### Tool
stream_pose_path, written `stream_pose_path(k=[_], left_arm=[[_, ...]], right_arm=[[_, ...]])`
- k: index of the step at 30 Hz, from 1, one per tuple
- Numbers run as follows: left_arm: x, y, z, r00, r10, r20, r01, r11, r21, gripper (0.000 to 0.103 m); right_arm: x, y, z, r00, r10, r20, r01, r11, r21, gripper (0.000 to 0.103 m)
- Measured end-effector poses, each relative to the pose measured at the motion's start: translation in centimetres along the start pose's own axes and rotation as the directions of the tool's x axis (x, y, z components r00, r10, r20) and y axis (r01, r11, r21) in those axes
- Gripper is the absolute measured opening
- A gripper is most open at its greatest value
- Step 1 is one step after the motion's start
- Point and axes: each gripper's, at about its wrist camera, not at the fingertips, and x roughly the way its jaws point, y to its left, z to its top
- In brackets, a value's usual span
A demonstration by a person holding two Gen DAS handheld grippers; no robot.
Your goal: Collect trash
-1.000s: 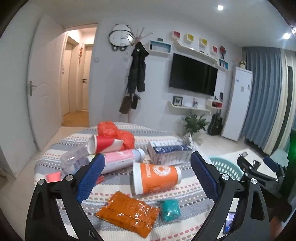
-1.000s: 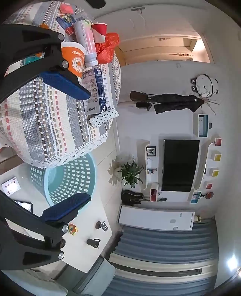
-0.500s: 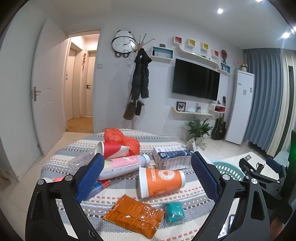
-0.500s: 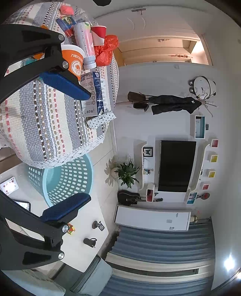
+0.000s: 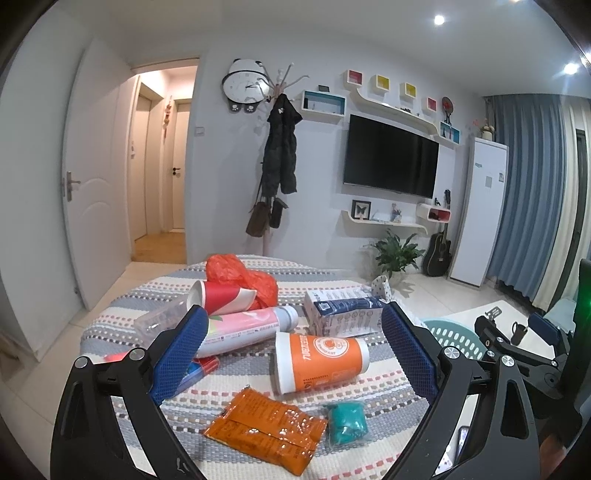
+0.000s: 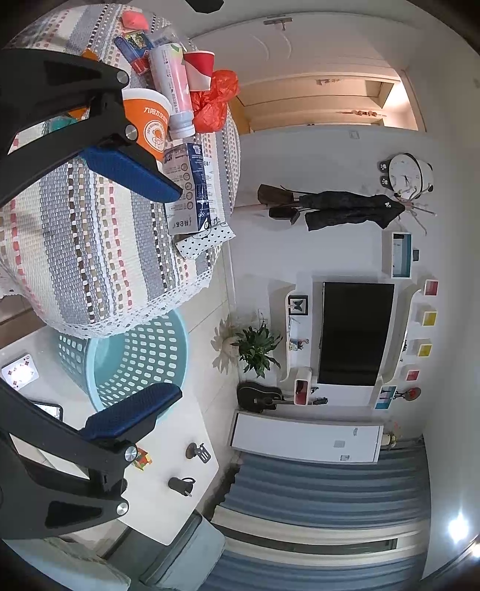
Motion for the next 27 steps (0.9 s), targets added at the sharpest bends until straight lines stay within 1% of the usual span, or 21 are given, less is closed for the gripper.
stream_pose_path(k=[12, 16, 20, 21, 22, 24, 25, 26, 27], left_arm=[[0.5, 0.1, -0.2, 1.000, 0.006, -0.006, -0.006, 1.000, -0.006, 0.092], [0.4, 0.3, -0.2, 1.000, 0.011, -0.004, -0.011, 1.000, -0.012, 0.092], [0.1, 1.0, -0.1, 0.999, 0.032, 0.004, -0.032, 0.999, -0.009, 0.092], [-0.1, 1.5, -0.1, 0.999, 0.044, 0.008, -0.044, 0.999, -0.009, 0.092], [-0.2, 2.2, -0.1, 0.998, 0.061, 0.009, -0.061, 0.998, -0.013, 0.092], [-0.5, 4.1, -0.2, 0.994, 0.112, 0.001, -0.112, 0.993, -0.028, 0.092], [-0.7, 5.3, -0.4, 0.990, 0.142, -0.005, -0.142, 0.989, -0.036, 0.092], [-0.8, 6.5, -0.5, 0.984, 0.175, -0.013, -0.176, 0.983, -0.047, 0.092], [-1.0, 8.4, -0.8, 0.975, 0.221, -0.027, -0.222, 0.973, -0.069, 0.092]], right_arm=[[0.2, 0.0, -0.1, 1.000, 0.003, -0.005, -0.003, 1.000, 0.000, 0.093], [0.3, 0.0, -0.3, 1.000, 0.007, -0.008, -0.007, 1.000, -0.004, 0.090], [0.1, 0.3, -0.4, 1.000, 0.025, -0.015, -0.025, 1.000, -0.009, 0.086], [0.1, 0.5, -0.5, 0.999, 0.033, -0.016, -0.033, 0.999, -0.007, 0.084], [0.0, 0.6, -0.6, 0.999, 0.046, -0.017, -0.046, 0.999, -0.009, 0.078], [-0.1, 1.0, -0.8, 0.998, 0.055, -0.017, -0.055, 0.998, -0.023, 0.073], [-0.1, 1.3, -0.9, 0.998, 0.063, -0.020, -0.063, 0.998, -0.027, 0.067], [0.0, 1.4, -1.0, 0.997, 0.075, -0.027, -0.076, 0.997, -0.029, 0.064], [0.0, 1.7, -1.1, 0.995, 0.089, -0.035, -0.090, 0.995, -0.032, 0.057]])
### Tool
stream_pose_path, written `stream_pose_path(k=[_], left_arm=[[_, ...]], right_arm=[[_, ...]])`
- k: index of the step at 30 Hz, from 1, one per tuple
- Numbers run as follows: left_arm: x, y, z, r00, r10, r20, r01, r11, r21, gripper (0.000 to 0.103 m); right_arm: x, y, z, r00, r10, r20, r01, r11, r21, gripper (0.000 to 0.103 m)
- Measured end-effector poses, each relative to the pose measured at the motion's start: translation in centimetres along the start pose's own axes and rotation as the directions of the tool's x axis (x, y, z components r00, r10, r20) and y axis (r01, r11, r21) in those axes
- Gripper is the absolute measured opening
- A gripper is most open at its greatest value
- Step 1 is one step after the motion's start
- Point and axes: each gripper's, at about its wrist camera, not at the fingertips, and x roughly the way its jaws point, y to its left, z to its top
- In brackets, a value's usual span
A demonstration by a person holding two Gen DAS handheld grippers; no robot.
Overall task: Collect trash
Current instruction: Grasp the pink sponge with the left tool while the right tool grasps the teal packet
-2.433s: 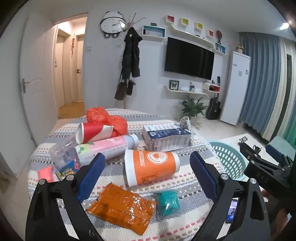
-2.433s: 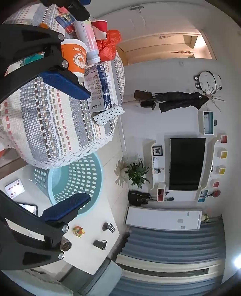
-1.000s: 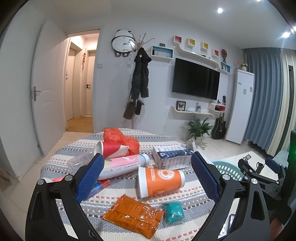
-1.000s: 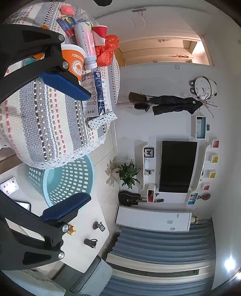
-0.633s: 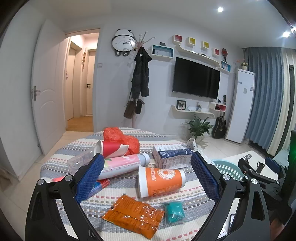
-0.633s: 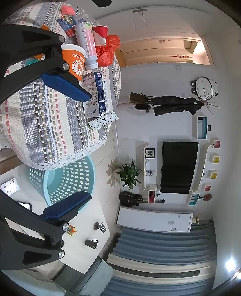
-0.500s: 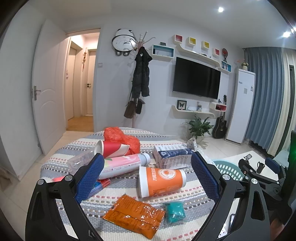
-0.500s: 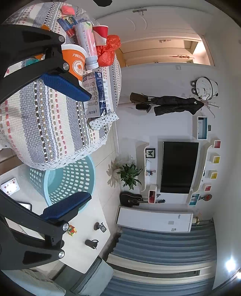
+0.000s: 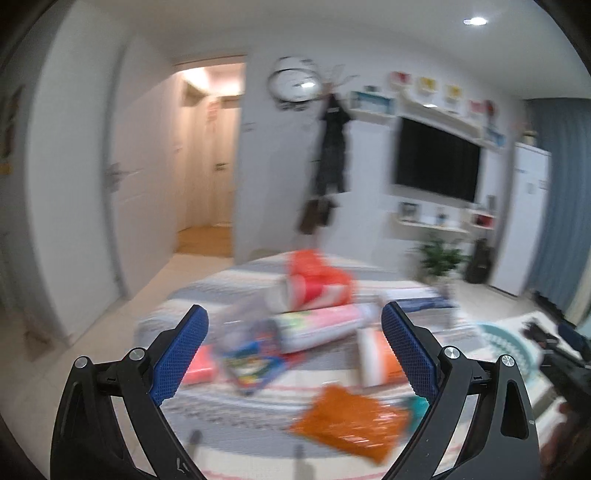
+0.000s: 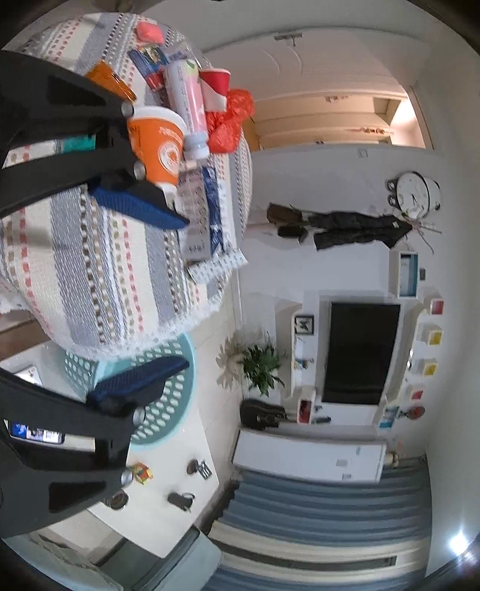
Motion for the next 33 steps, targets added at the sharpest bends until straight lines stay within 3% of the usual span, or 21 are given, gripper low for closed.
stream_pose_path(k=[1, 4, 7, 9, 13, 23, 28, 31, 32, 33], left_arm=[[0.2, 1.5, -0.1, 1.000, 0.028, -0.014, -0.028, 0.999, -0.019, 0.092], [1.1, 6.3, -0.6, 0.991, 0.110, -0.075, -0.116, 0.990, -0.077, 0.092], [1.9, 9.2, -0.9, 0.983, 0.125, -0.132, -0.139, 0.985, -0.100, 0.092], [3.1, 10.5, -1.5, 0.977, 0.098, -0.187, -0.120, 0.987, -0.107, 0.092], [5.6, 10.7, -2.7, 0.963, 0.043, -0.267, -0.076, 0.991, -0.113, 0.092], [12.3, 10.4, -4.6, 0.903, 0.048, -0.426, -0.095, 0.992, -0.088, 0.085], [14.0, 10.1, -5.4, 0.877, 0.063, -0.476, -0.113, 0.991, -0.076, 0.065], [13.8, 9.7, -5.5, 0.882, 0.102, -0.460, -0.134, 0.990, -0.038, 0.054], [13.7, 9.7, -5.5, 0.884, 0.104, -0.457, -0.136, 0.990, -0.037, 0.042], [13.6, 9.8, -5.5, 0.885, 0.108, -0.453, -0.142, 0.989, -0.041, 0.041]], right_arm=[[0.2, 0.5, -0.3, 1.000, 0.018, -0.010, -0.018, 1.000, -0.008, 0.050], [0.5, 1.8, -0.9, 0.996, 0.075, -0.037, -0.076, 0.997, -0.027, 0.049], [0.4, 3.7, -2.0, 0.990, 0.127, -0.061, -0.131, 0.990, -0.055, 0.049], [0.3, 4.8, -2.7, 0.983, 0.163, -0.082, -0.169, 0.983, -0.078, 0.049], [0.4, 6.9, -4.3, 0.970, 0.211, -0.123, -0.225, 0.968, -0.111, 0.050], [1.7, 6.6, -5.1, 0.952, 0.233, -0.201, -0.251, 0.965, -0.071, 0.069], [2.9, 7.1, -6.1, 0.918, 0.282, -0.280, -0.301, 0.953, -0.026, 0.072], [3.7, 7.8, -6.5, 0.899, 0.298, -0.321, -0.319, 0.948, -0.013, 0.072], [4.0, 7.9, -6.6, 0.894, 0.303, -0.330, -0.323, 0.946, -0.007, 0.072], [4.2, 8.0, -6.6, 0.889, 0.307, -0.340, -0.326, 0.945, 0.001, 0.072]])
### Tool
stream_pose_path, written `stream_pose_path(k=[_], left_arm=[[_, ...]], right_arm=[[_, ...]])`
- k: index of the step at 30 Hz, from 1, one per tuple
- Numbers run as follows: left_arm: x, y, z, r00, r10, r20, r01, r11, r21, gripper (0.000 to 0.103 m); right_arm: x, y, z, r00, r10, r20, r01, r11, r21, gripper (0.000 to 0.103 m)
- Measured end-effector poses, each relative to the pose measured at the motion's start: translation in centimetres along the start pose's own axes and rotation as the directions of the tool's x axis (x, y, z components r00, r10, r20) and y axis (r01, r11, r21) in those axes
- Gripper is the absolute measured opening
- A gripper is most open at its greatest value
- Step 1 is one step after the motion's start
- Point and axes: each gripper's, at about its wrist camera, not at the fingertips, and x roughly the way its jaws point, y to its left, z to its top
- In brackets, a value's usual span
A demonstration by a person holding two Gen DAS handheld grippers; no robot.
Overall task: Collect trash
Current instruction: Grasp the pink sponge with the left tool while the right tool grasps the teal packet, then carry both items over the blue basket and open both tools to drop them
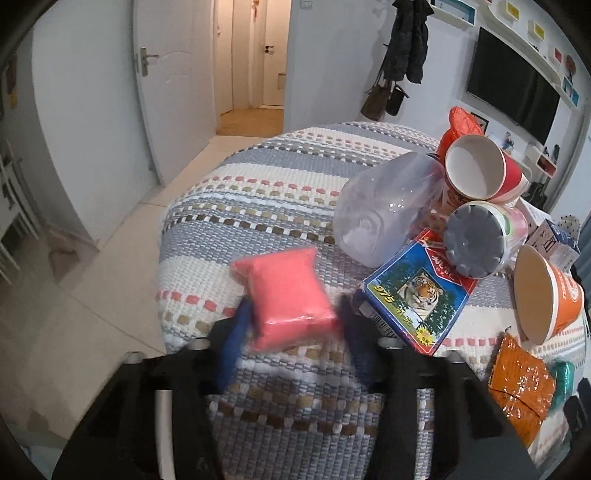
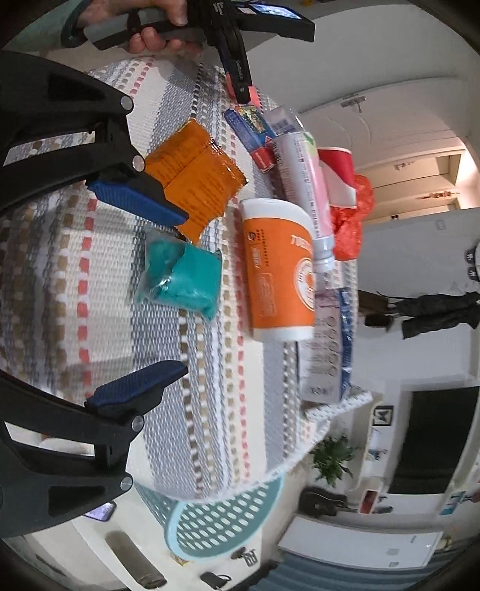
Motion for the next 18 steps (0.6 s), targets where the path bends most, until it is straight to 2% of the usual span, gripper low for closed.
stream_pose_path(k=[5, 8, 10, 13, 18], left_arm=[[-1.5, 0.5, -0.4, 0.998, -0.036, 0.048, 0.038, 0.999, -0.029, 0.040], [-2.6, -0.1, -0.4, 0.995, -0.053, 0.089, 0.056, 0.998, -0.024, 0.039], [-3.8, -0.7, -0.3, 0.990, -0.067, 0.123, 0.069, 0.997, -0.016, 0.039], [-5.6, -1.6, 0.0, 0.981, -0.092, 0.172, 0.093, 0.996, 0.004, 0.039], [-8.0, -3.9, 0.9, 0.963, -0.139, 0.230, 0.132, 0.990, 0.047, 0.039]], right_arm=[[1.7, -0.1, 0.3, 0.999, -0.008, -0.049, 0.008, 1.000, 0.013, 0.071], [2.3, -0.1, 0.3, 0.998, -0.011, -0.062, 0.011, 1.000, 0.002, 0.060], [2.3, -0.1, 0.4, 0.998, -0.015, -0.060, 0.014, 1.000, -0.015, 0.040], [2.4, -0.6, 0.8, 0.998, -0.014, -0.055, 0.013, 1.000, -0.009, 0.036], [2.4, -2.1, 1.2, 0.999, 0.004, -0.052, -0.003, 1.000, 0.017, 0.036]])
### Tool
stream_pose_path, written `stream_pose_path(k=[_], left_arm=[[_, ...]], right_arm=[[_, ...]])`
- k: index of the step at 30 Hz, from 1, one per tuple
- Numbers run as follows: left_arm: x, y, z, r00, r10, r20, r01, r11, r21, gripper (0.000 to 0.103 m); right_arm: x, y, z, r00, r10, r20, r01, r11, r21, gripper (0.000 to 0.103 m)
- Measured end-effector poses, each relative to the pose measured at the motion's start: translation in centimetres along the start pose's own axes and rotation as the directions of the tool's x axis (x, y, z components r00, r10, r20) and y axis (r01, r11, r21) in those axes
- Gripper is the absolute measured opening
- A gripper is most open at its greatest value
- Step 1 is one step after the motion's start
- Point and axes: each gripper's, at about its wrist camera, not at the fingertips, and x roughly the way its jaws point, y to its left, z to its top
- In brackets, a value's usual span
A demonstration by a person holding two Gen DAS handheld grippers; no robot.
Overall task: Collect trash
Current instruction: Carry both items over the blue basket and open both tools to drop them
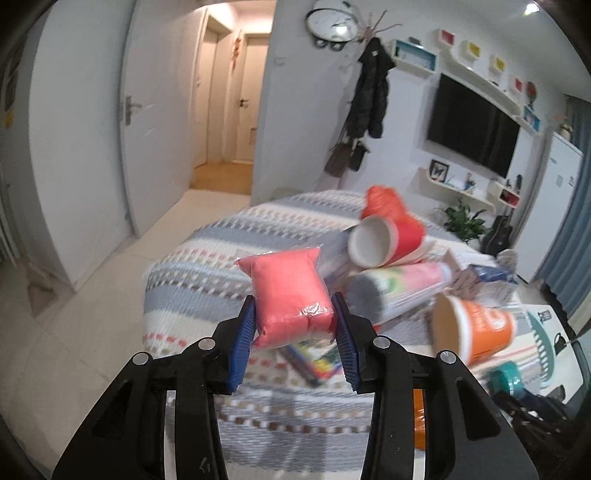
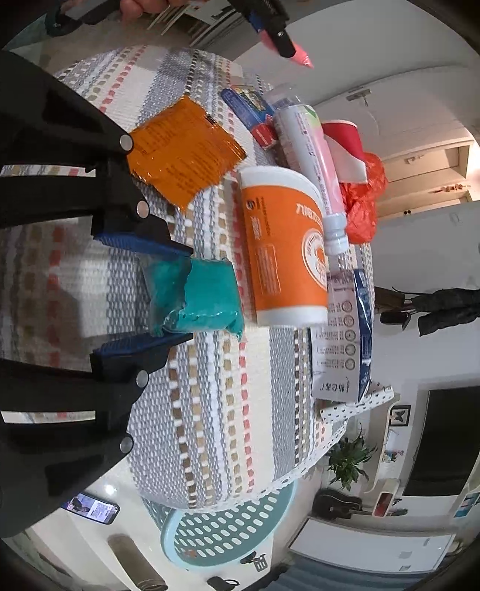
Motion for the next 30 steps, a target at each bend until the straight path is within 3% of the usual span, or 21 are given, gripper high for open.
stream_pose_path(k=[9, 17, 23, 30], left_arm=[[-1.7, -5.1, 1.4, 0.994, -0.090, 0.059, 0.085, 0.994, 0.073, 0.039], [-2.5, -12.7, 3.3, 0.978, -0.186, 0.090, 0.165, 0.966, 0.200, 0.039], [-1.7, -20.3, 3.9, 0.961, -0.270, 0.063, 0.242, 0.927, 0.287, 0.039], [-0.4, -29.6, 2.9, 0.934, -0.357, 0.011, 0.326, 0.864, 0.383, 0.039]], right_arm=[[-2.1, -2.0, 1.0, 0.996, -0.020, 0.092, 0.020, 1.000, 0.005, 0.035], [-4.2, -6.5, 3.6, 0.977, -0.095, 0.191, 0.085, 0.995, 0.057, 0.035], [-5.8, -11.4, 5.7, 0.950, -0.183, 0.252, 0.162, 0.982, 0.101, 0.035], [-6.6, -18.3, 7.2, 0.931, -0.262, 0.256, 0.224, 0.960, 0.166, 0.035]])
